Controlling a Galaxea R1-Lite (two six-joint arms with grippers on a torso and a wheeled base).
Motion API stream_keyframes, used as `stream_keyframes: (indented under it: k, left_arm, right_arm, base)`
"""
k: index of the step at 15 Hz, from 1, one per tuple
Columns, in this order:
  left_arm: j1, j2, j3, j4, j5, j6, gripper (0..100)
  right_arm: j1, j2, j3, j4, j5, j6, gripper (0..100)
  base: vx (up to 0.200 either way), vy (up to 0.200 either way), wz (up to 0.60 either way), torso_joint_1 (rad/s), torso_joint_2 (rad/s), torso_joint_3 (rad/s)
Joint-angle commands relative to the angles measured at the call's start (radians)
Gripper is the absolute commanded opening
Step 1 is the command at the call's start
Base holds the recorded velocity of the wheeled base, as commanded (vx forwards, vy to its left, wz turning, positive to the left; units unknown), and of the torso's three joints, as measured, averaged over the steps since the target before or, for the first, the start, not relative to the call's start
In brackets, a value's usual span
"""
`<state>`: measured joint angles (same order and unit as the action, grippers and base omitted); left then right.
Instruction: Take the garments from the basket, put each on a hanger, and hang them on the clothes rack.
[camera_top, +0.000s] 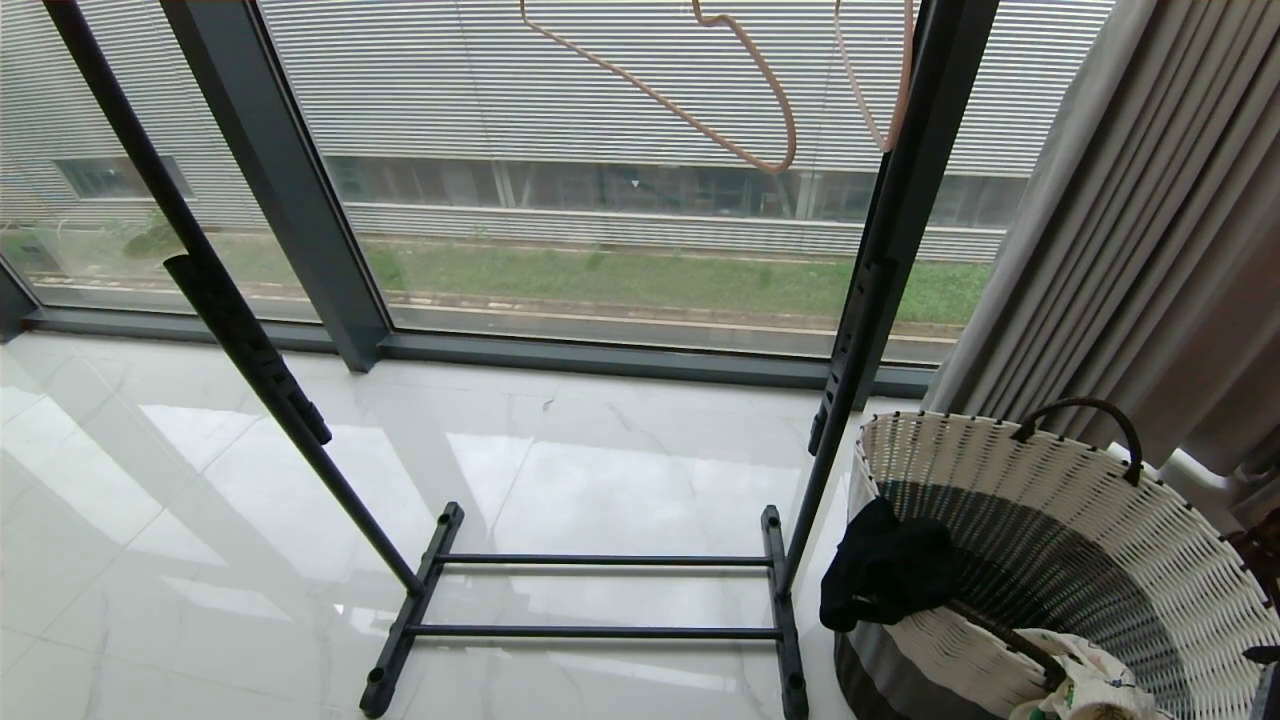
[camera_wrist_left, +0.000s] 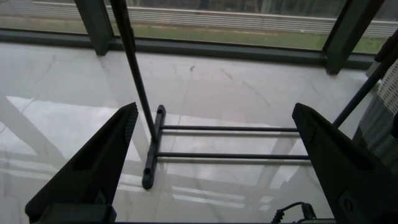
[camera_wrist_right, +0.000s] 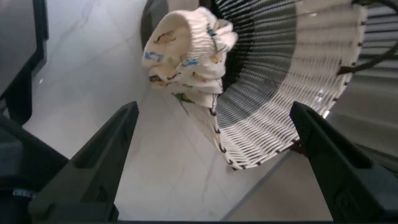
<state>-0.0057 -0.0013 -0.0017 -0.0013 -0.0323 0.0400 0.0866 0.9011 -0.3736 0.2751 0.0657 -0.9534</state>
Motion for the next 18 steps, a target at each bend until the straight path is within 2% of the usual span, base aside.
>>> stream_keyframes:
  k: [1,4,5,7,14,18]
  left_arm:
    - [0.0,0.001,0.0,0.0,0.0,0.0,100]
    - [0.0,0.001,0.0,0.0,0.0,0.0,100]
    - [0.0,0.001,0.0,0.0,0.0,0.0,100]
    - [0.0,0.001,0.0,0.0,0.0,-0.002,100]
    - [0.0,0.001,0.0,0.0,0.0,-0.002,100]
    - [0.0,0.001,0.0,0.0,0.0,-0.003,100]
  right_arm:
    - [0.025,0.217,-0.001,-0.008,-0.015,-0.038,100]
    - [0.07,0.28,-0.004,-0.03,-0.015,-0.03,100]
    - [0.108,0.361,-0.001,-0.139,-0.015,0.012,100]
    - [0.133,0.43,-0.005,-0.231,-0.023,0.033,100]
    - [0.116,0.568,-0.004,-0.427,-0.095,0.05,100]
    - [0.093,0.584,-0.01,-0.452,-0.132,0.051,100]
  base:
    - [0.0,0.0,0.0,0.0,0.0,0.0]
    - [0.0,0.0,0.0,0.0,0.0,0.0]
    - [0.0,0.0,0.0,0.0,0.0,0.0]
    - [0.0,0.0,0.0,0.0,0.0,0.0]
    - [0.0,0.0,0.0,0.0,0.0,0.0]
    - [0.0,0.0,0.0,0.0,0.0,0.0]
